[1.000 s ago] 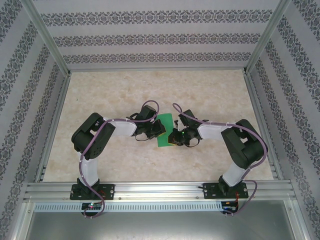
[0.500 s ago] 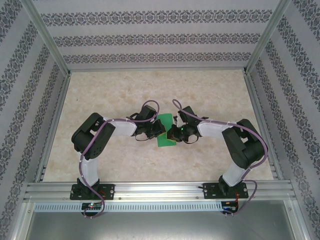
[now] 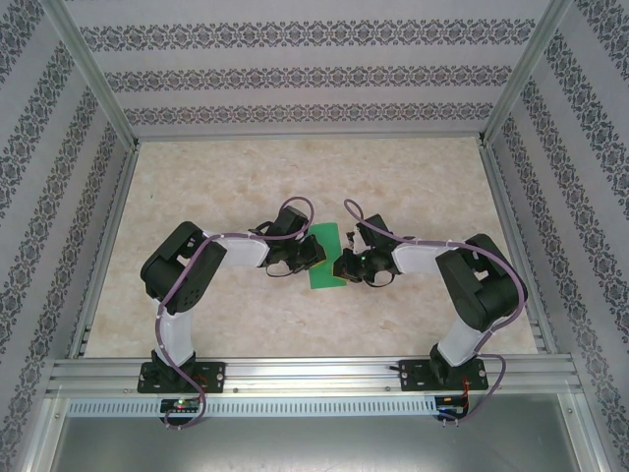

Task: Fold a paper plane with a square sheet of paper (pick it up from the middle)
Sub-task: Fold the triangle a second time at the center of the table.

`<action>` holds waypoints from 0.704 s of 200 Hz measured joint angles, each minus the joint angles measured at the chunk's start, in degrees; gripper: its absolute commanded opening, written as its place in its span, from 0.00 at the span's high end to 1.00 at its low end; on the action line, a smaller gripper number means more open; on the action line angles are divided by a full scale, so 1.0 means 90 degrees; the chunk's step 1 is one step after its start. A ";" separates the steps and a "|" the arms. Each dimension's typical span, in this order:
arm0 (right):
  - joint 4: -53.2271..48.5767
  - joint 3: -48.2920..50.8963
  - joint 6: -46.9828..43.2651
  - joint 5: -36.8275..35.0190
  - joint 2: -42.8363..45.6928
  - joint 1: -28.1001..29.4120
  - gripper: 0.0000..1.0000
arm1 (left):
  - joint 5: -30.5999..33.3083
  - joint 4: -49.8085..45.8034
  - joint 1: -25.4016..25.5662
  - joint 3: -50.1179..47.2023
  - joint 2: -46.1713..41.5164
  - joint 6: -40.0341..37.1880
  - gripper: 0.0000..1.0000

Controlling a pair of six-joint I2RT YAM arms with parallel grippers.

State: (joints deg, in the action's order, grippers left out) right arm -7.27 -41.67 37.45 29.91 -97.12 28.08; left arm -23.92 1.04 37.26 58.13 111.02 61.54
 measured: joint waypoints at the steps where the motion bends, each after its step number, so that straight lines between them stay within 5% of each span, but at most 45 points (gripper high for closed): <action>1: 0.0010 0.0007 0.0000 0.0002 0.0002 0.0000 0.89 | 0.0000 -0.0002 0.0000 0.0002 0.0000 -0.0005 0.84; 38: 0.0199 0.0092 0.0029 0.0073 0.0012 -0.0012 0.89 | -0.0051 0.0012 -0.0002 0.0012 -0.0063 -0.0121 0.78; 86: 0.0228 0.0102 0.0075 0.0112 0.0012 -0.0007 0.90 | -0.0325 0.0019 0.0032 0.0012 -0.0206 -0.0117 0.96; 141: 0.0204 0.0075 0.0165 0.0109 -0.0005 0.0005 0.90 | -0.0469 0.0296 0.0255 -0.0136 -0.0204 0.0126 0.92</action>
State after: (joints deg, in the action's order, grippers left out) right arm -5.43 -40.99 38.94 30.89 -97.17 28.12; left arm -28.14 3.70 39.55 56.90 109.19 62.67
